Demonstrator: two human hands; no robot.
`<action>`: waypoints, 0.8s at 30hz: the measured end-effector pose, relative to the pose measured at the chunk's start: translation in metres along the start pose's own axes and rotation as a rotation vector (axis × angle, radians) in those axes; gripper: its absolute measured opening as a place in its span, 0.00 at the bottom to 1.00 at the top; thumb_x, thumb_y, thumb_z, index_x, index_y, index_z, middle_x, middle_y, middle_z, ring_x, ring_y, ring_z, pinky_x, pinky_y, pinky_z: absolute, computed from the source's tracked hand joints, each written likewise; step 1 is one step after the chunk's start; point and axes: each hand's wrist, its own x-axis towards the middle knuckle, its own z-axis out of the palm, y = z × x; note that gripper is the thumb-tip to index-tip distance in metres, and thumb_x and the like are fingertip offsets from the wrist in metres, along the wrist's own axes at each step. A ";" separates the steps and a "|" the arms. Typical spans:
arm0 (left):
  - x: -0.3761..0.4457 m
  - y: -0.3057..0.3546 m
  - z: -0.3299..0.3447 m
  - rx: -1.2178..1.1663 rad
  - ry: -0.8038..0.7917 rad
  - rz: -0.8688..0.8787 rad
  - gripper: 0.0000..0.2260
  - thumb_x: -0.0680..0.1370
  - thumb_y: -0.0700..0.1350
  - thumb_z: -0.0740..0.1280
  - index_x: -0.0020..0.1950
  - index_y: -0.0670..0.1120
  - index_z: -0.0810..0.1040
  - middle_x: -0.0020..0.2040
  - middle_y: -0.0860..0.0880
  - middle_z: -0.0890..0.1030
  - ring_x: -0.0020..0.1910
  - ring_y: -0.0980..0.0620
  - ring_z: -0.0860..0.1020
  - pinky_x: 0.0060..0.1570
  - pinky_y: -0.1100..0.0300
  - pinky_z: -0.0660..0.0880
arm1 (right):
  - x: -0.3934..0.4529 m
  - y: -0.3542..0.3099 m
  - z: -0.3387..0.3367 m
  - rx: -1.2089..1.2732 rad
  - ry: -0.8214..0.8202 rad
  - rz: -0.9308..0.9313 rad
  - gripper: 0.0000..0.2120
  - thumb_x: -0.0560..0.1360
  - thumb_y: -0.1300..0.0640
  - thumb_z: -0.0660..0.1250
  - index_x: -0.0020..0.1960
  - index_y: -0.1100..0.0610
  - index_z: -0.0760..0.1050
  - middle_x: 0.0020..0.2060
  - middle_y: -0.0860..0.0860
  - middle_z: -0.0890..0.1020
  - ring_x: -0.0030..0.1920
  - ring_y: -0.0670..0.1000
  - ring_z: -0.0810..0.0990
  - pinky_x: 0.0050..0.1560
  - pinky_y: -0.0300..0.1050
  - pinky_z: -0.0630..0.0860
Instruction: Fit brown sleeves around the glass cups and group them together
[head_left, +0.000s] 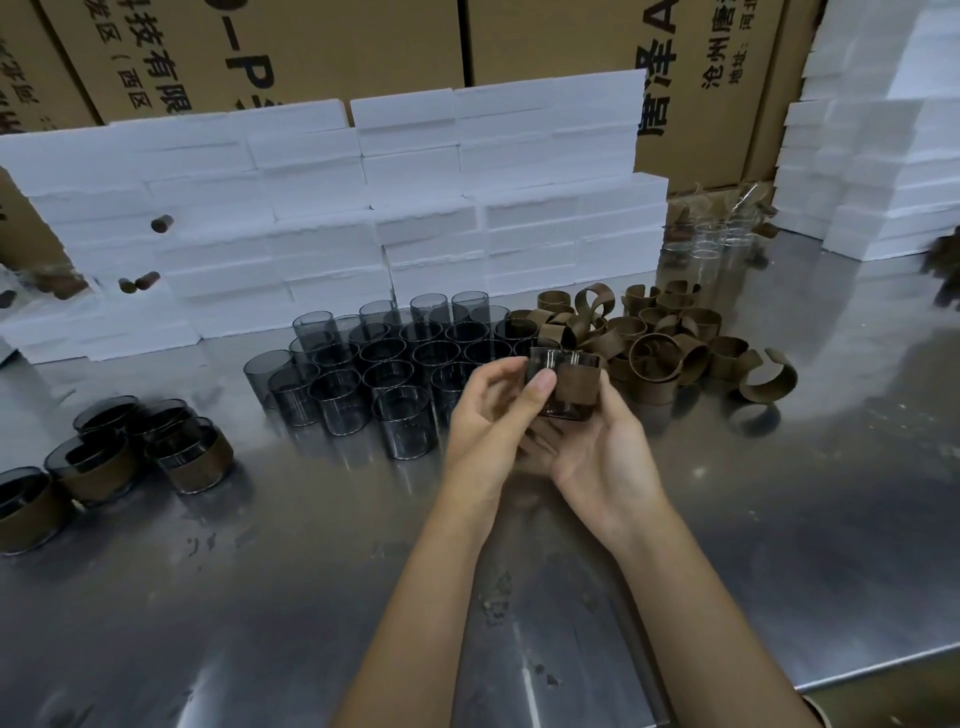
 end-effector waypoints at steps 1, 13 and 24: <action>0.001 -0.001 -0.001 0.059 0.056 0.061 0.16 0.74 0.51 0.77 0.59 0.49 0.81 0.57 0.49 0.85 0.57 0.54 0.83 0.54 0.63 0.78 | 0.000 -0.001 0.001 0.015 0.007 -0.007 0.25 0.86 0.46 0.52 0.71 0.60 0.75 0.65 0.61 0.81 0.70 0.61 0.76 0.75 0.59 0.68; 0.003 0.001 -0.006 0.151 0.123 -0.050 0.20 0.73 0.59 0.76 0.60 0.49 0.85 0.63 0.44 0.82 0.62 0.48 0.82 0.66 0.49 0.77 | -0.007 0.007 0.008 -0.490 0.063 -0.404 0.23 0.77 0.67 0.72 0.69 0.54 0.77 0.52 0.36 0.86 0.57 0.37 0.83 0.54 0.33 0.79; -0.004 0.044 -0.026 0.341 0.354 0.234 0.26 0.71 0.51 0.75 0.69 0.55 0.77 0.66 0.51 0.78 0.64 0.53 0.79 0.67 0.49 0.77 | 0.000 0.018 -0.005 -0.803 0.339 -0.607 0.10 0.77 0.65 0.67 0.53 0.53 0.81 0.54 0.52 0.82 0.54 0.50 0.80 0.57 0.43 0.77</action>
